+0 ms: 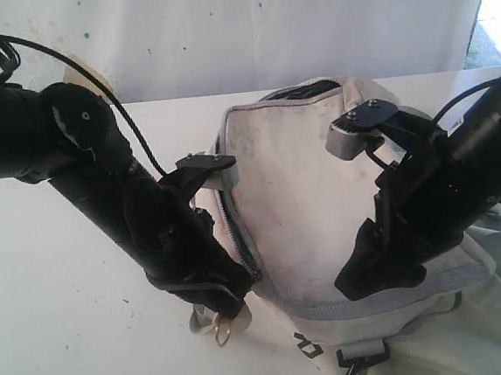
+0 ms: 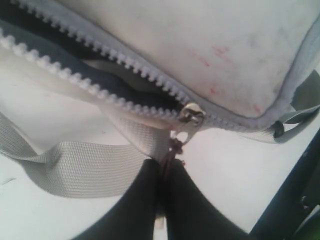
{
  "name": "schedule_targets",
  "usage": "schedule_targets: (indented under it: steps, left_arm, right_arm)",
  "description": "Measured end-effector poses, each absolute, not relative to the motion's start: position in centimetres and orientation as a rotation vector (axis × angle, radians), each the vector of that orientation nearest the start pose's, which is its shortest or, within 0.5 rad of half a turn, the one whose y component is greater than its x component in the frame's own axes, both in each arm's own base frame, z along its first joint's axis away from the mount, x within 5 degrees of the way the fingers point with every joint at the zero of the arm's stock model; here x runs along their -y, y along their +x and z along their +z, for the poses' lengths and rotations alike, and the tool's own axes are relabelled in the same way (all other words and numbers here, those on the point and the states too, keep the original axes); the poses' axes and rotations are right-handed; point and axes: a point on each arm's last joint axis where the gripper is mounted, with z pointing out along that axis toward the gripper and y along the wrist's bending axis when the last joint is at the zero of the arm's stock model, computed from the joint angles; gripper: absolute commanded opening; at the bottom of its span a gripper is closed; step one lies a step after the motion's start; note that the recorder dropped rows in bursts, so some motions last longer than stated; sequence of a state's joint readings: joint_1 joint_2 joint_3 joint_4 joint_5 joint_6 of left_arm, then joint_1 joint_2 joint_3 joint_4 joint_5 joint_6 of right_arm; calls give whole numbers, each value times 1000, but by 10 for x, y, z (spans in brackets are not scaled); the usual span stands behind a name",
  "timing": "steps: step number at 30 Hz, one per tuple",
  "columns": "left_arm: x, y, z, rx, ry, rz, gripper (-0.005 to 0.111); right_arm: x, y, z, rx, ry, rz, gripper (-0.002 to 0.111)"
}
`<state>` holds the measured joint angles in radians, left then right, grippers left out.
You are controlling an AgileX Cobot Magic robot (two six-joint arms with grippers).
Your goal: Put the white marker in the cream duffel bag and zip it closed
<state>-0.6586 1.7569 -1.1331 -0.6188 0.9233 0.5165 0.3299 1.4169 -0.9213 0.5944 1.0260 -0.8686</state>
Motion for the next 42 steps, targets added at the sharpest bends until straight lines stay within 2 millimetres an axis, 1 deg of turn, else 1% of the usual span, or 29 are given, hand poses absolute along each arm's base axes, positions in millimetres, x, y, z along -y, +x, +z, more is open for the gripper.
schedule_targets:
  steps: [5, 11, 15, 17, 20, 24, 27, 31, 36, 42]
  left_arm:
    - [243, 238, 208, -2718, 1109, -877, 0]
    - [244, 242, 208, -2687, 1073, -854, 0]
    - [243, 242, 208, -2685, 1092, -849, 0]
    - [243, 241, 208, -2689, 1102, -852, 3]
    - [242, 240, 206, -2686, 1121, -852, 17]
    - [238, 235, 194, -2715, 1103, -834, 35]
    - [236, 235, 189, -2717, 1065, -817, 43]
    - [236, 234, 187, -2722, 1028, -838, 44]
    - [242, 232, 191, -2725, 958, -963, 44]
    - [243, 228, 193, -2712, 1004, -1019, 44]
  right_arm:
    - [-123, 224, 251, -2495, -1250, 672, 63]
    - [-123, 228, 251, -2472, -1223, 640, 64]
    - [-123, 228, 251, -2469, -1219, 636, 64]
    - [-123, 229, 251, -2468, -1217, 634, 64]
    - [-123, 229, 251, -2468, -1217, 633, 64]
    - [-123, 229, 251, -2468, -1217, 633, 64]
    - [-123, 228, 251, -2470, -1219, 636, 64]
    - [-123, 228, 251, -2472, -1222, 639, 64]
    - [-123, 228, 251, -2473, -1224, 641, 64]
    - [-123, 227, 251, -2478, -1231, 648, 64]
